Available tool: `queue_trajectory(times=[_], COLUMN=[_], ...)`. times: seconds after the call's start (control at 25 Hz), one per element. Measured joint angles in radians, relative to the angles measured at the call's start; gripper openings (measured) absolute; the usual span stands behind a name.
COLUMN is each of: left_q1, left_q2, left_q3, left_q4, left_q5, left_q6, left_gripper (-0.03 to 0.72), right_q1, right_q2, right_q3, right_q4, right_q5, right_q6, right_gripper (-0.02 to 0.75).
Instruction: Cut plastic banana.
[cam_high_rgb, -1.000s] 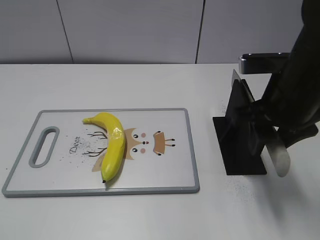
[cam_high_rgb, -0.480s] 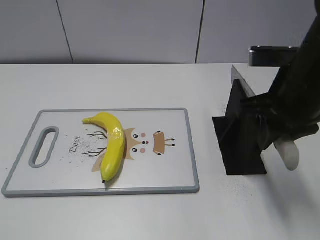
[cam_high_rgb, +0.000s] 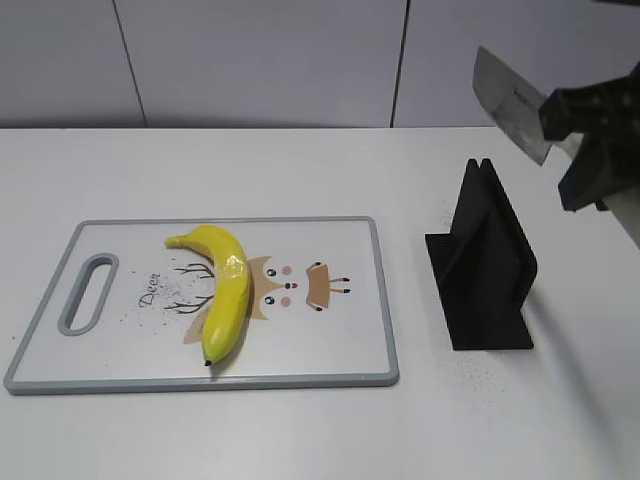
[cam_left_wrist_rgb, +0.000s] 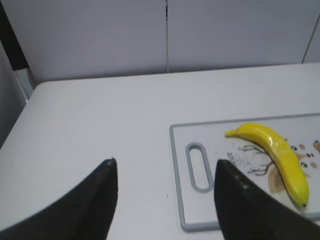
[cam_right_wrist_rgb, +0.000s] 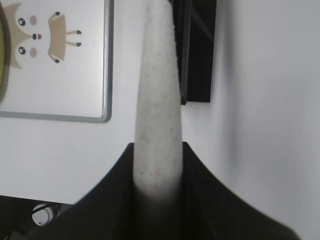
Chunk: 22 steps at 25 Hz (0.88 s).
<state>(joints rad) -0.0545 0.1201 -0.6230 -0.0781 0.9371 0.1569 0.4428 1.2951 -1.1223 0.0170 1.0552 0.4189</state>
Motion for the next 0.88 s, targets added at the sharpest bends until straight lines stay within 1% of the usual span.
queue_trajectory(times=[0.12, 0.2, 0.36, 0.52, 0.64, 0.72, 0.8, 0.88], left_q1=[0.0, 0.0, 0.0, 0.0, 0.0, 0.0, -0.009, -0.035], left_q2=[0.117, 0.206, 0.4, 0.592, 0.724, 0.804, 0.865, 0.922], left_q3=[-0.035, -0.063, -0.162, -0.301, -0.407, -0.464, -0.514, -0.549], left_q4=[0.0, -0.003, -0.03, -0.147, -0.24, -0.297, -0.335, -0.352], left_q5=[-0.116, -0.181, -0.245, -0.236, -0.179, -0.129, -0.09, -0.044], left_q6=[0.001, 0.019, 0.112, 0.27, 0.392, 0.487, 0.575, 0.694], left_gripper=[0.588, 0.588, 0.588, 0.588, 0.588, 0.588, 0.588, 0.588], right_q1=[0.0, 0.0, 0.0, 0.0, 0.0, 0.0, 0.0, 0.0], right_q2=[0.001, 0.007, 0.032, 0.09, 0.15, 0.195, 0.237, 0.281], right_q3=[-0.049, -0.077, -0.118, -0.157, -0.207, -0.245, -0.283, -0.32], right_q4=[-0.003, -0.003, -0.003, 0.001, 0.026, 0.054, 0.095, 0.135], right_q5=[0.001, 0.002, 0.029, 0.05, 0.085, 0.117, 0.147, 0.159], right_q6=[-0.042, -0.114, -0.306, -0.444, -0.559, -0.671, -0.77, -0.878], right_gripper=[0.162, 0.162, 0.162, 0.162, 0.162, 0.162, 0.162, 0.162])
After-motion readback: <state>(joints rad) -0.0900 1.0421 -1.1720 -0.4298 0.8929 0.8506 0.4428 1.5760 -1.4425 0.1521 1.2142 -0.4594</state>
